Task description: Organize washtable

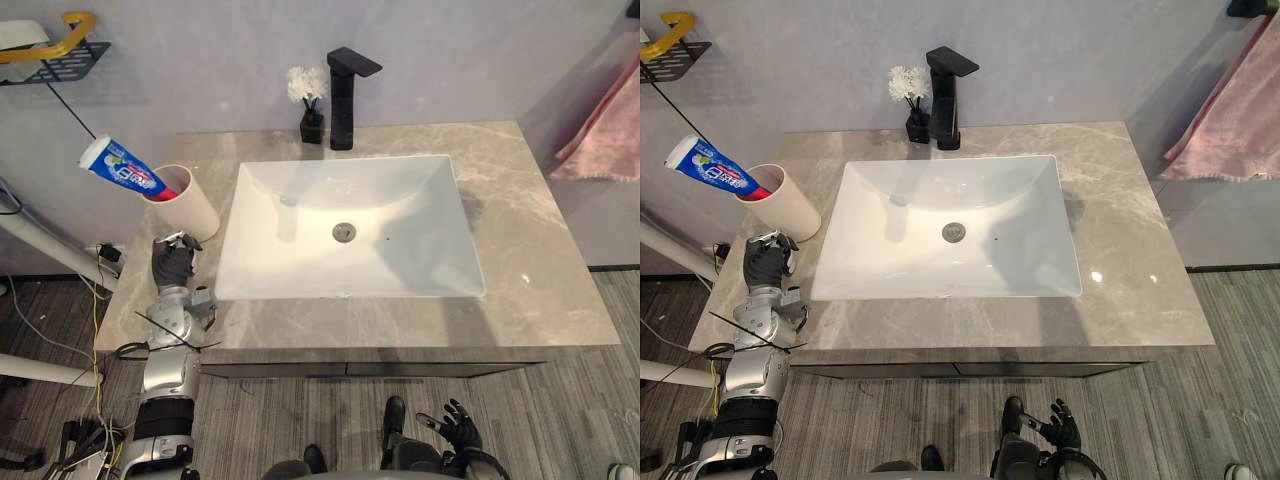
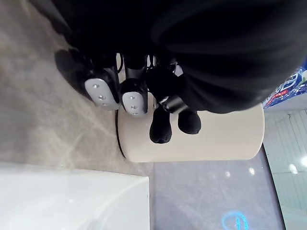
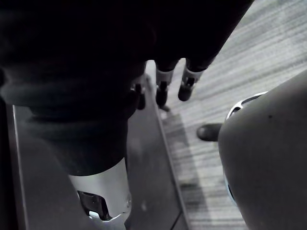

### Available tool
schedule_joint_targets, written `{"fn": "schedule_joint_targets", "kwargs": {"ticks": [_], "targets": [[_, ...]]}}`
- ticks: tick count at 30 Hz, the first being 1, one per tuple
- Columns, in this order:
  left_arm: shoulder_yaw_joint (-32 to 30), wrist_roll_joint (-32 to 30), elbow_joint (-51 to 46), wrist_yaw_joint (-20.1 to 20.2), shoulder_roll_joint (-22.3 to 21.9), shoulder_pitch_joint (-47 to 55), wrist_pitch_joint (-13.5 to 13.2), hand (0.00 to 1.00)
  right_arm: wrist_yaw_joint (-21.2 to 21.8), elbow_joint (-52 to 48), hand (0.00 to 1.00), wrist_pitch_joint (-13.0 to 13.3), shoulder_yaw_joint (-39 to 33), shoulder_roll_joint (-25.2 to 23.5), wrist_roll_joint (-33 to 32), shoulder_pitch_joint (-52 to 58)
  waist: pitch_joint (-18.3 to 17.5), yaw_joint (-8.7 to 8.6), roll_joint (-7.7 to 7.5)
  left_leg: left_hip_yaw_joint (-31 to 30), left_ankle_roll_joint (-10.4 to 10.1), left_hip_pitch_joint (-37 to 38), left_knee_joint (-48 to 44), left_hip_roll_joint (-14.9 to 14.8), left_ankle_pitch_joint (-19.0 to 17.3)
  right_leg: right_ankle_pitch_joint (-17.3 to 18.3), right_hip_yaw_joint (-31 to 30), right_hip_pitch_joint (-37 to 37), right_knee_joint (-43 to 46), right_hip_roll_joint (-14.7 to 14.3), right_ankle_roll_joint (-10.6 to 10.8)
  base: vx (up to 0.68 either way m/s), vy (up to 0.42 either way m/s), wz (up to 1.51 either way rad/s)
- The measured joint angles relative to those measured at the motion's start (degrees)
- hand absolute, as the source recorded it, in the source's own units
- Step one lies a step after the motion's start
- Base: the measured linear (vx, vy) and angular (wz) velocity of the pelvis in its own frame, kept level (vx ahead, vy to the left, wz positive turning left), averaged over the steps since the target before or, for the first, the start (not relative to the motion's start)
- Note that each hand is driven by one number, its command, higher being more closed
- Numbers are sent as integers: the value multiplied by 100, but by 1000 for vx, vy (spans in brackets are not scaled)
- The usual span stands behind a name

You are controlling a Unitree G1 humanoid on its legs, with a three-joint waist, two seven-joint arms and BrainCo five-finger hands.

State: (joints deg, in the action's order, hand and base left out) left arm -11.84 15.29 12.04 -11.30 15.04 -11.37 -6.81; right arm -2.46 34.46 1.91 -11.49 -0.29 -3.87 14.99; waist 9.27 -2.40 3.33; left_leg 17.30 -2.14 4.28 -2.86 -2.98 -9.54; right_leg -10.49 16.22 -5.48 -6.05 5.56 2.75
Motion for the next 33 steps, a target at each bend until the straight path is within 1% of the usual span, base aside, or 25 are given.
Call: {"fn": "schedule_joint_targets", "kwargs": {"ticks": [9, 17, 20, 27, 33], "targets": [[11, 0, 212, -5, 236, -231, 2, 100, -7, -11, 0, 4, -46, 34, -2, -5, 6, 0, 24, 73, -10, -154, -6, 2, 7, -1, -88, -191, 1, -18, -1, -13, 0, -4], [8, 12, 571, -30, 541, -776, 33, 100, -17, -55, 0, 5, -57, 52, -2, 3, 13, -14, 32, 209, -17, -192, 12, 4, 9, -5, -240, -304, 6, -40, -3, 1, 6, -8], [-3, 44, 585, -59, 588, -995, 32, 100, -36, -70, 0, 4, -57, 68, -3, 9, 14, 12, 30, 273, -16, -286, 0, 19, 10, -47, -322, -419, 26, -34, -13, -11, 10, -8], [-23, 168, 604, -154, 603, -1298, 32, 100, -113, -196, 0, 5, -105, 69, -4, 75, 17, -2, 26, 335, -13, -323, -38, 36, 11, -106, -407, -479, 29, -26, -34, -13, 5, -5], [-22, 181, 596, -166, 563, -1347, 32, 100, -110, -211, 0, 5, -105, 69, -4, 81, 21, 8, 21, 311, -10, -357, -123, 36, 9, -111, -390, -460, 28, -2, -38, -29, 0, 2]]}}
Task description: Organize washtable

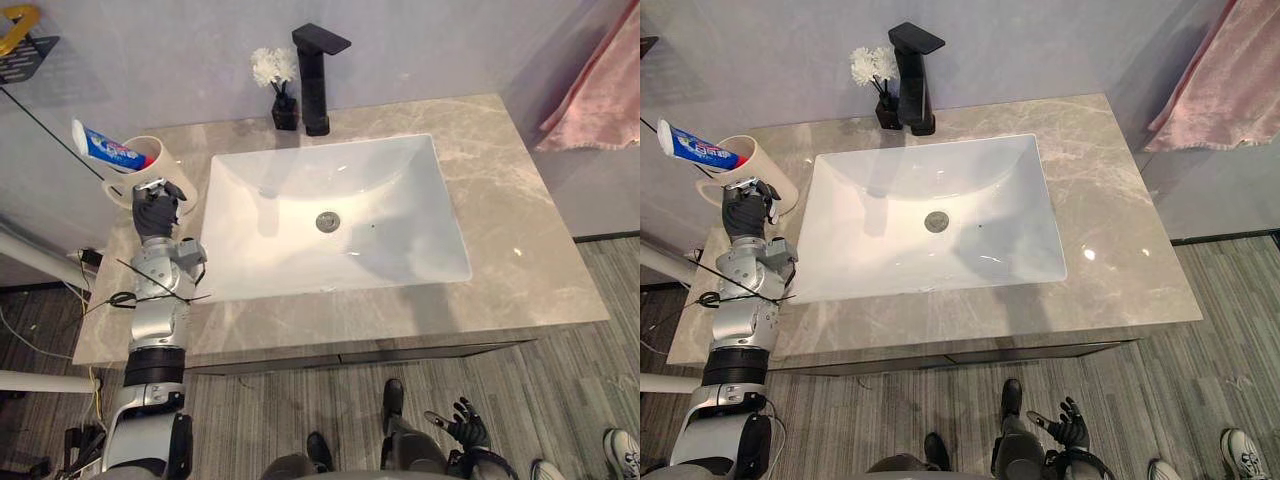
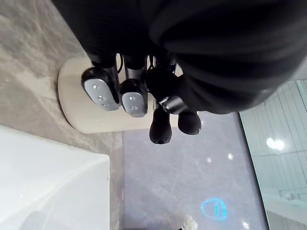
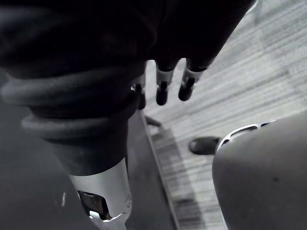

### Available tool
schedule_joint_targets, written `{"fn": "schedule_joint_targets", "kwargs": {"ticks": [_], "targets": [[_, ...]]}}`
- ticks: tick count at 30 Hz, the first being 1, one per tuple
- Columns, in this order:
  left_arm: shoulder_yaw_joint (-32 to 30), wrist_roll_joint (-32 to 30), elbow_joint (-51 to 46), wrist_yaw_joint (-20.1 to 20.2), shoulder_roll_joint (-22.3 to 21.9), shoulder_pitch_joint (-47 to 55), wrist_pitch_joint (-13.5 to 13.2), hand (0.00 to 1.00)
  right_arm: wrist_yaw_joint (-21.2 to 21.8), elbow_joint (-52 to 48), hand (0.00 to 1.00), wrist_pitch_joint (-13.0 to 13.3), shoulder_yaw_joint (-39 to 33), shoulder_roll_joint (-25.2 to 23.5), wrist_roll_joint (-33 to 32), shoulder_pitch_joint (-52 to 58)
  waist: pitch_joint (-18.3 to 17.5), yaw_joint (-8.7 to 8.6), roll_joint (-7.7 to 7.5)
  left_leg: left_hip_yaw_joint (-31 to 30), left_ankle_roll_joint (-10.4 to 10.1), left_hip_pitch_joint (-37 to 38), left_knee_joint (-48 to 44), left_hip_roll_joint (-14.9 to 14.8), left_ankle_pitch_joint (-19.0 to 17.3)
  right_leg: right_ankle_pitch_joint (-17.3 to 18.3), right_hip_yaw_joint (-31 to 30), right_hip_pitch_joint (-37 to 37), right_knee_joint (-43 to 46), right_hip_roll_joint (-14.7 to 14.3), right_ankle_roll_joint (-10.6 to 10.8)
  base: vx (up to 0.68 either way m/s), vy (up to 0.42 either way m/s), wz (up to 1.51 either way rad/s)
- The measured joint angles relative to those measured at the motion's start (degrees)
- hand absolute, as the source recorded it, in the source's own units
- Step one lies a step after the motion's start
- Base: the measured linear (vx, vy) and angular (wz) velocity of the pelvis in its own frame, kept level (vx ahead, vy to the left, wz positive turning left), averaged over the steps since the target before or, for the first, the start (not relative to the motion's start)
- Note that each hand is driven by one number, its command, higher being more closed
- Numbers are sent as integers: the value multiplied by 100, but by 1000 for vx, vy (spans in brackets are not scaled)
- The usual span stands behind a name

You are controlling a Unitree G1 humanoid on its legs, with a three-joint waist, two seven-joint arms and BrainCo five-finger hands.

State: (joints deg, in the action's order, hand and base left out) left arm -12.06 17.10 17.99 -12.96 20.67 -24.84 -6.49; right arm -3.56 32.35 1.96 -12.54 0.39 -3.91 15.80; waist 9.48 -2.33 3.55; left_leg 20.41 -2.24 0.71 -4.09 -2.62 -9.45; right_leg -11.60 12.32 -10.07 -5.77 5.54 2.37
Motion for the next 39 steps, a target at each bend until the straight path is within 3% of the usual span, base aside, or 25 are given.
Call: {"fn": "schedule_joint_targets", "kwargs": {"ticks": [5, 11, 15, 18, 19, 24, 27, 29, 36, 39], "targets": [[253, -1, -707, 7, -291, 279, -23, 100, 9, 12, 0, 0, -7, 5, -3, -9, 53, -9, 22, -188, 25, 106, -22, 8, 17, 2, 171, 213, -1, 49, 1, -11, 17, 19], [776, -4, -2245, 155, -600, 1162, -168, 100, 108, 225, 0, -2, -31, 2, -15, -117, 64, 33, 46, -540, 103, 196, -17, 72, 72, 18, 512, 488, -22, 171, 21, -20, 39, 31], [778, 1, -3004, 309, -725, 1796, -301, 100, 140, 297, 0, -4, -47, 0, -15, -153, 42, 122, 82, -739, 128, 215, -1, 98, 89, 94, 781, 685, -22, 240, 81, -25, 26, 33], [405, 35, -3613, 440, -982, 2581, -408, 100, 161, 346, 0, -7, -103, 4, -18, -195, -32, 204, 217, -942, 146, 306, 11, 108, 137, 139, 1001, 856, -11, 265, 89, 52, 14, 36], [266, 61, -3688, 501, -1079, 2796, -415, 0, 178, 380, 0, -7, -109, 5, -20, -195, -76, 243, 260, -1008, 145, 339, 13, 105, 138, 173, 1092, 941, -4, 268, 91, 35, 3, 29], [-451, 213, -3822, 584, -1535, 3974, -515, 0, 249, 534, 0, -8, -214, -13, -76, -245, -290, 374, 402, -1360, 139, 424, 7, 109, 171, 295, 1498, 1245, -25, 303, 137, 35, -3, 42], [-838, 313, -3684, 644, -1943, 4514, -519, 0, 231, 679, 0, -45, -343, -23, -125, -246, -361, 547, 417, -1471, 124, 469, 1, 89, 182, 371, 1640, 1374, -27, 299, 121, 1, -13, 22], [-889, 377, -3183, 649, -2054, 4694, -515, 0, 220, 685, 0, -108, -344, -2, -152, -211, -421, 639, 409, -1541, 117, 506, -4, 60, 183, 422, 1750, 1469, -27, 280, 101, -19, -25, 21], [-869, 544, -1447, 820, -2467, 4852, -328, 0, 221, 718, 0, -189, -328, -3, -282, -129, -630, 632, 325, -1558, 105, 519, -63, -51, 185, 498, 1944, 1580, -26, 219, 62, -2, -12, 9], [-574, 609, -372, 969, -2506, 4823, -257, 0, 215, 732, 0, -237, -322, 17, -330, -72, -722, 625, 330, -1461, 59, 627, 4, -130, 210, 548, 2014, 1679, -28, 181, 120, 10, -3, 5]]}}
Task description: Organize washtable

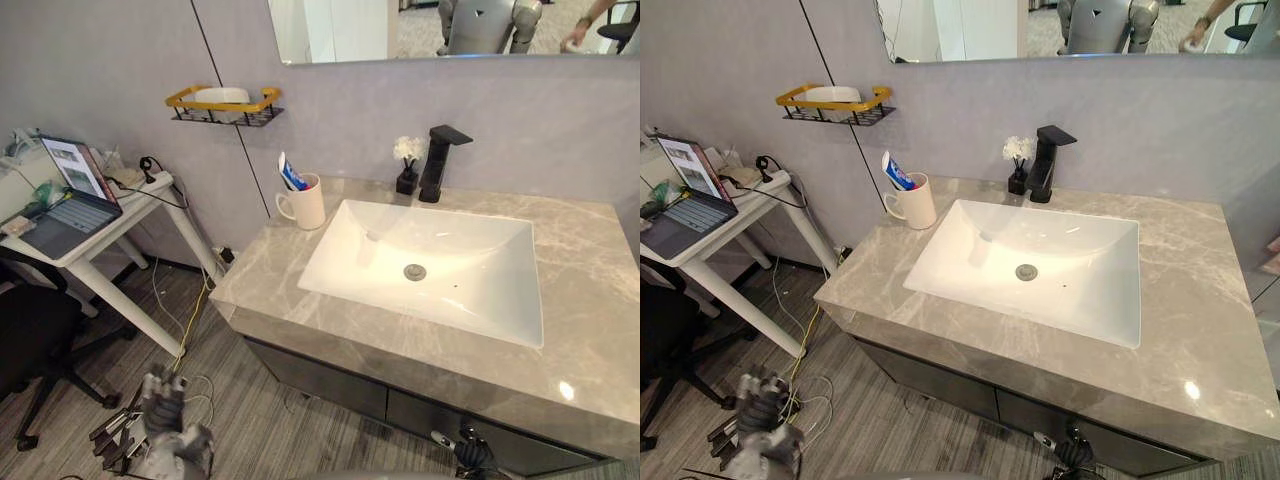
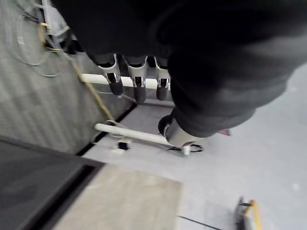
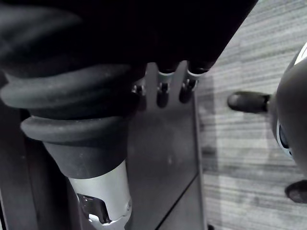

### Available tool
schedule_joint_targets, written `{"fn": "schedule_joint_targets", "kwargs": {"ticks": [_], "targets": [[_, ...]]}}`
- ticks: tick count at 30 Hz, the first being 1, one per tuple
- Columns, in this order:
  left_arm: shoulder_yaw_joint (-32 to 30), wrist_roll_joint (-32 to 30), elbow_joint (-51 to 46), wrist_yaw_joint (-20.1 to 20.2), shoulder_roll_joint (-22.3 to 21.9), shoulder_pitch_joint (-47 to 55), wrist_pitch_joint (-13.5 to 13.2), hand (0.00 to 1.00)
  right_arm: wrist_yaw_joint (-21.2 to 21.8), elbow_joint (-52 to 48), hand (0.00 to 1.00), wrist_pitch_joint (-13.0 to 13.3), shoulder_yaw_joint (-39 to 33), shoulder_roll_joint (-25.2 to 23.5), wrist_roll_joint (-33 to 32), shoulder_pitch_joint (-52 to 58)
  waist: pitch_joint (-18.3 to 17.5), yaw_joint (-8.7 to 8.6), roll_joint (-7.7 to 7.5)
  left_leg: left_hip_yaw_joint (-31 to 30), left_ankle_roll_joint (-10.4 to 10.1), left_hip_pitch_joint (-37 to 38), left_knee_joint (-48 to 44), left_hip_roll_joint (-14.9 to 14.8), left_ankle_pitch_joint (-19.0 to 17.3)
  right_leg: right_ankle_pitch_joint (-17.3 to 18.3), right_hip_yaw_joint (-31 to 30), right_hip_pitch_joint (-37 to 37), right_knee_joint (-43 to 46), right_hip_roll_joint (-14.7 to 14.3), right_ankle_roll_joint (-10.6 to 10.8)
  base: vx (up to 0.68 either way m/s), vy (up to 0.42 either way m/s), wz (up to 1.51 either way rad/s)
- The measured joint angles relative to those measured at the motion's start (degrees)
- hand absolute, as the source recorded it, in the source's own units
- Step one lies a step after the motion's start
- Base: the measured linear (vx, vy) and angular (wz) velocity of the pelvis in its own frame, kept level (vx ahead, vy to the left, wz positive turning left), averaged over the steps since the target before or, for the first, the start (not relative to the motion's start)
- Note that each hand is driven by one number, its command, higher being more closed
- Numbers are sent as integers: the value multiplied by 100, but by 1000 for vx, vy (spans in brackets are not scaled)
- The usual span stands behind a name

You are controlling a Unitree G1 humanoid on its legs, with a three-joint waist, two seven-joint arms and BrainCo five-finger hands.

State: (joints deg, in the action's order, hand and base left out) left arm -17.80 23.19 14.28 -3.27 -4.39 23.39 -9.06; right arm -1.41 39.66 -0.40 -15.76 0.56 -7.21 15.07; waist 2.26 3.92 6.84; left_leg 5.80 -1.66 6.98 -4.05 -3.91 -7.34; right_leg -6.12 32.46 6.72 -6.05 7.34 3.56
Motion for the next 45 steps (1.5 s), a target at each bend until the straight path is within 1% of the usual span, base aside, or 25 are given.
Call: {"fn": "schedule_joint_targets", "kwargs": {"ticks": [3, 7, 9, 11, 14, 17, 21, 24, 25, 27, 28, 29, 30, 31, 33, 34, 35, 36, 38, 39, 40, 41, 42, 43, 45], "targets": [[258, 4, 1141, 95, 3, -125, 41, 0, 20, 62, 0, 60, 13, -33, -6, -3, -26, -2, -73, 209, -66, 30, 18, -122, -20, 27, -17, -1, -1, -70, -36, 4, -2, -4], [529, -258, 2758, 142, 24, -243, 175, 0, 37, 466, 0, 325, 10, -13, -63, -115, -24, -11, -153, 397, -189, 209, 49, -247, -92, 63, -273, -5, -3, -227, -90, 17, 8, -28], [610, -371, 3106, 172, 23, -252, 194, 0, 35, 674, 0, 417, 6, -1, -74, -139, -15, -14, -205, 446, -211, 272, 70, -296, -98, 63, -368, -5, -3, -281, -93, 47, 19, -29], [636, -428, 3241, 189, 26, -331, 169, 0, 32, 816, 0, 442, 4, 12, -76, -177, -16, -9, -247, 457, -237, 318, 108, -320, -92, 75, -450, -7, -2, -325, -111, 45, 29, -15], [696, -611, 3536, 189, 42, -576, 120, 0, 35, 1028, 0, 450, 5, 93, -121, -200, 16, -19, -215, 532, -254, 376, 125, -323, -101, 71, -592, -11, -2, -353, -117, 46, 58, -18], [917, -815, 3754, 203, 147, -815, 103, 0, 35, 1122, 0, 456, 10, 101, -117, -294, 82, -105, -233, 603, -279, 424, 126, -315, -114, 56, -713, -11, -2, -366, -115, 47, 71, -17], [1092, -830, 3851, 208, 246, -907, 91, 0, 38, 1300, 0, 457, 20, 117, -115, -460, 186, -162, -268, 734, -311, 544, 162, -312, -150, 44, -885, -6, -2, -395, -112, 44, 72, -23], [1139, -963, 3897, 213, 290, -1056, 95, 0, 43, 1303, 0, 455, 230, 177, -115, -497, 278, -156, -303, 721, -304, 560, 168, -309, -187, 64, -869, -8, 0, -387, -89, 36, 65, 3], [1183, -1045, 3948, 199, 307, -1154, 100, 0, 49, 1306, 0, 453, 302, 194, -114, -515, 298, -169, -321, 593, -322, 475, 177, -293, -203, 101, -776, -4, 30, -363, -104, 71, 39, 42], [1373, -1059, 3958, 192, 387, -1270, 97, 0, 78, 1306, 0, 455, 386, 232, -118, -583, 386, -173, -325, 227, -319, 281, 146, -293, -171, 353, -961, -251, 508, -373, -121, 96, 33, 63], [1528, -1067, 3956, 183, 489, -1364, 109, 0, 94, 1302, 0, 447, 385, 232, -133, -637, 490, -177, -376, -15, -287, 164, 68, -298, -121, 713, -1423, -502, 1112, -344, -137, 72, -3, 73], [1575, -1065, 3939, 185, 547, -1390, 107, 0, 52, 1334, 0, 373, 354, 221, -221, -681, 518, -175, -412, -147, -305, 118, 40, -262, -106, 878, -1678, -604, 1352, -313, -96, 88, -30, 97], [1587, -1048, 3875, 176, 628, -1434, 83, 0, 16, 1466, 0, 301, 348, 180, -379, -762, 619, -133, -571, -403, -338, 22, 15, -215, -52, 1126, -1636, -734, 1699, -253, -88, 68, -98, 99], [1591, -1049, 3850, 186, 718, -1470, 87, 0, -6, 1575, 0, 229, 346, 118, -467, -848, 688, -125, -672, -659, -373, -124, 19, -215, 13, 1253, -1392, -819, 1849, -201, -115, 57, -121, 101], [1570, -1047, 3853, 182, 764, -1506, 102, 0, -124, 1574, 0, 107, 312, 127, -707, -839, 736, -135, -711, -1080, -404, -367, 29, -193, 160, 1352, -952, -841, 1895, -114, -121, 53, -122, 114], [1539, -1037, 3784, 183, 760, -1516, 91, 0, -119, 1557, 0, 41, 273, 159, -868, -834, 819, -99, -716, -1297, -405, -507, 8, -142, 283, 1404, -735, -842, 1941, -47, -128, 34, -92, 112], [1535, -1033, 3771, 183, 760, -1542, 95, 0, -54, 1522, 0, 37, 283, 196, -872, -824, 888, -66, -664, -1380, -408, -578, 2, -100, 367, 1438, -637, -862, 2001, 11, -136, -37, -83, 126], [1521, -1031, 3671, 177, 731, -1570, 92, 0, 161, 1400, 0, 103, 438, 245, -835, -770, 960, 21, -717, -1553, -377, -744, 1, 62, 598, 1612, -329, -910, 2245, 258, -111, -69, -53, 111], [1487, -1027, 3606, 174, 707, -1553, 91, 0, 308, 1349, 0, 97, 497, 303, -843, -763, 977, 22, -707, -1595, -324, -1010, 38, 262, 938, 1785, 36, -1015, 2429, 548, -113, -134, -12, 139], [1486, -1032, 3594, 162, 640, -1546, 100, 0, 310, 1287, 0, 127, 571, 336, -779, -759, 994, 10, -679, -1407, -161, -1147, 274, 304, 1231, 1782, 441, -1011, 2402, 718, -142, -149, 80, 173], [1455, -1034, 3593, 161, 559, -1566, 106, 0, 275, 1263, 0, 252, 672, 381, -582, -772, 990, 11, -566, -575, -84, -1344, -74, 244, 982, 1693, 885, -1004, 2340, 794, -277, -99, 105, 160], [1439, -1038, 3592, 165, 558, -1567, 118, 0, 260, 1227, 0, 301, 703, 383, -437, -777, 990, -7, -550, -63, 67, -1473, -432, 194, 755, 1656, 1109, -966, 2323, 846, -285, -42, 101, 145], [1434, -1038, 3596, 167, 575, -1575, 130, 0, 217, 1160, 0, 379, 751, 359, -291, -757, 1000, -15, -562, 634, 247, -1550, -866, 122, 504, 1623, 1401, -850, 2318, 937, -265, -18, 84, 151], [1435, -1045, 3616, 165, 583, -1574, 130, 0, 150, 1099, 0, 446, 787, 337, -179, -704, 995, -19, -574, 1475, 349, -1435, -1101, -47, 252, 1583, 1778, -679, 2315, 1032, -200, 1, 103, 161], [1437, -1046, 3665, 159, 583, -1593, 130, 0, 134, 1092, 0, 455, 800, 331, -115, -764, 981, -21, -546, 2413, 296, -1208, -1056, -324, 1, 1523, 2122, -527, 2349, 1086, -95, -6, 140, 118]]}}
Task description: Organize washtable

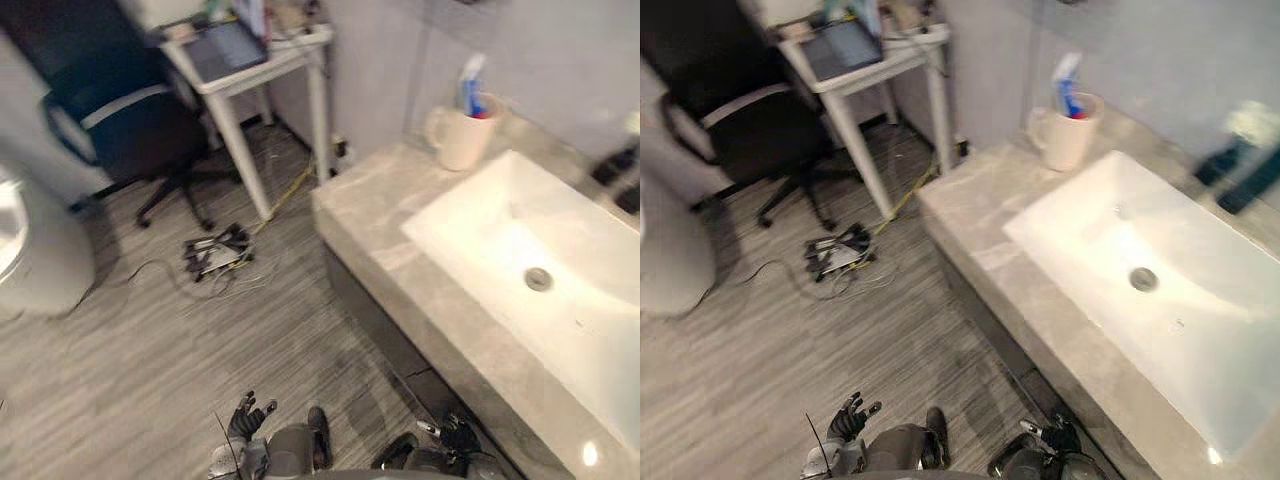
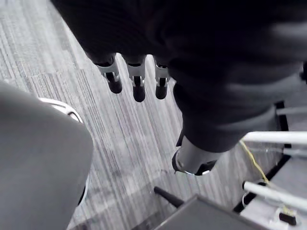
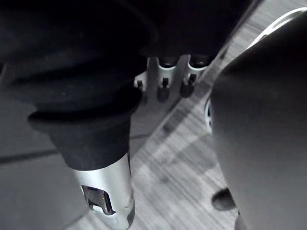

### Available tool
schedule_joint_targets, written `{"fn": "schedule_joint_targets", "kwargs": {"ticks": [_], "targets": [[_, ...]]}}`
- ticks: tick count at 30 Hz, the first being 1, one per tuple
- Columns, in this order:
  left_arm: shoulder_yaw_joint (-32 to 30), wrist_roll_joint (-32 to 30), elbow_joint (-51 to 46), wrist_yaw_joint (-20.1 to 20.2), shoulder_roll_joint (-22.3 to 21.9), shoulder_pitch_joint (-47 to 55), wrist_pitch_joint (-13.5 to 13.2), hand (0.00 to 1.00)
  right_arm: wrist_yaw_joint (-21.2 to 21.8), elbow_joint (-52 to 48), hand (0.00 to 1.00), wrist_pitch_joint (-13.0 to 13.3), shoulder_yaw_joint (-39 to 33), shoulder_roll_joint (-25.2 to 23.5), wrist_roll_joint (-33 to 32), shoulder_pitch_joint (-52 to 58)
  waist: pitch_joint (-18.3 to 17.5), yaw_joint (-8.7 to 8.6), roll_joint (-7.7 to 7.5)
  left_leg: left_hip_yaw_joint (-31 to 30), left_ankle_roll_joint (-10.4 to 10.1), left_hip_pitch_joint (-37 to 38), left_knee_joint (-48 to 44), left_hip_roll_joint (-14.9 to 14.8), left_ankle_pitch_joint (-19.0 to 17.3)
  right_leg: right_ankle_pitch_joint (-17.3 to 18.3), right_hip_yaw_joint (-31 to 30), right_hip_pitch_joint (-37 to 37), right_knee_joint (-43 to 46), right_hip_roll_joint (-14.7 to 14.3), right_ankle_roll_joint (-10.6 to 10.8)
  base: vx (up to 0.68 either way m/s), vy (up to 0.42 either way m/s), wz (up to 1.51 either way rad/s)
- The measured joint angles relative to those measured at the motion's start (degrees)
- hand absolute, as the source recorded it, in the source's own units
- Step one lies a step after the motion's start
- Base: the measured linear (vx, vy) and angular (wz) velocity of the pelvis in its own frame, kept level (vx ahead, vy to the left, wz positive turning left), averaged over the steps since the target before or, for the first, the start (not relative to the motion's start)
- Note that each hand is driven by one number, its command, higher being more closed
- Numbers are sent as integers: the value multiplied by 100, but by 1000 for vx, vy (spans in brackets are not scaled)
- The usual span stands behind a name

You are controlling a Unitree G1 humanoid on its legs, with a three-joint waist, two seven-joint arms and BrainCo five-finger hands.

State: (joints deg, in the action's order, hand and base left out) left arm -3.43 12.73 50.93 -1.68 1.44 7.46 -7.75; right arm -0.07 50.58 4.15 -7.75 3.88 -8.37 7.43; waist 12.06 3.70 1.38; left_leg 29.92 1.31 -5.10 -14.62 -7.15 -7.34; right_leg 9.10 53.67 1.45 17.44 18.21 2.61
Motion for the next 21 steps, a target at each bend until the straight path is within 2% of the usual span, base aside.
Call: {"fn": "schedule_joint_targets", "kwargs": {"ticks": [1, 4, 5, 6, 7, 8, 9, 10, 11, 12, 13, 15, 18, 20, 21], "targets": [[0, -1, 41, 3, 30, -54, 11, 0, -10, 17, 0, -14, 25, -16, -1, -141, -20, 29, 18, 87, 27, -25, 73, 45, -75, -4, 113, 17, 76, 18, 57, -58, 202, 73], [165, -168, 208, 2, 187, -129, 103, 0, 5, -49, 0, 0, 145, -209, -2, -219, -118, -48, -81, -434, 119, 89, 443, 410, 94, -41, 128, 221, -204, -13, 177, -46, 178, 81], [227, -233, 212, 3, 207, -127, 120, 0, 17, -47, 0, -8, 167, -221, 0, -203, -136, -117, -83, -642, 136, 96, 450, 530, 90, -42, 102, 263, -169, 67, 188, -12, 150, 107], [263, -236, 213, 2, 219, -125, 122, 0, 19, -47, 0, -10, 166, -216, 0, -203, -148, -117, -92, -720, 134, 86, 429, 597, 38, -35, 78, 268, -58, 138, 199, -5, 163, 98], [275, -237, 199, 4, 233, -125, 117, 0, 28, -36, 0, -27, 211, -218, 1, -195, -150, -105, -151, -850, 240, 77, 339, 750, -133, 43, 48, 266, 369, 424, 292, 4, 136, 64], [276, -237, 196, 3, 241, -128, 113, 0, 30, -23, 0, -45, 226, -216, 1, -195, -151, -87, -171, -912, 276, 76, 274, 831, -181, 92, -4, 243, 690, 607, 260, 19, 155, 63], [283, -243, 200, 4, 240, -127, 125, 0, 41, -57, 0, -61, 274, -191, -1, -202, -148, -103, -168, -1036, 357, 89, 142, 946, -249, 110, -398, 57, 1405, 920, -78, 24, 129, 59], [344, -305, 199, 7, 274, -122, 154, 0, 55, -155, 0, -61, 374, -140, -4, -215, -144, -151, -143, -1245, 409, 110, 66, 999, -276, 141, -1180, -298, 2077, 950, -281, 33, 107, 69], [382, -346, 200, 9, 305, -122, 186, 0, 56, -198, 0, -55, 397, -140, -6, -215, -134, -182, -144, -1379, 416, 142, 60, 1004, -280, 239, -1660, -440, 2306, 799, -163, 49, 51, 93], [385, -373, 198, 12, 322, -122, 221, 0, 54, -231, 0, -40, 439, -134, -28, -211, -123, -246, -150, -1681, 430, 185, 60, 1005, -284, 462, -2386, -651, 2471, 382, 122, 75, -12, 115], [379, -375, 199, 9, 335, -109, 225, 0, 45, -241, 0, -34, 452, -135, -71, -194, -102, -277, -136, -1966, 457, 212, 65, 1020, -299, 612, -2724, -790, 2426, 46, 161, 86, -30, 118], [368, -367, 164, 7, 357, -110, 212, 0, 40, -240, 0, -26, 489, -119, -189, -161, -53, -258, -217, -2374, 448, 282, 61, 1031, -300, 668, -2891, -1043, 1978, -270, 182, 145, -42, 121], [363, -361, 180, 9, 371, -115, 220, 0, 39, -255, 0, -10, 503, -112, -295, -161, -44, -277, -229, -2877, 425, 310, 61, 1022, -301, 597, -3417, -1335, 1213, -564, 278, 166, -72, 102], [279, -323, 251, 7, 361, -149, 220, 0, 38, -254, 0, 20, 521, -105, -305, -134, -32, -286, -246, -3497, 313, 364, 41, 1019, -372, 191, -4671, -1648, 362, -974, 489, 282, -191, 130], [245, -317, 271, 4, 356, -158, 219, 0, 37, -255, 0, 29, 523, -108, -307, -131, -23, -284, -262, -3639, 259, 394, 30, 1026, -406, 134, -4934, -1681, 277, -1042, 541, 252, -231, 132]]}}
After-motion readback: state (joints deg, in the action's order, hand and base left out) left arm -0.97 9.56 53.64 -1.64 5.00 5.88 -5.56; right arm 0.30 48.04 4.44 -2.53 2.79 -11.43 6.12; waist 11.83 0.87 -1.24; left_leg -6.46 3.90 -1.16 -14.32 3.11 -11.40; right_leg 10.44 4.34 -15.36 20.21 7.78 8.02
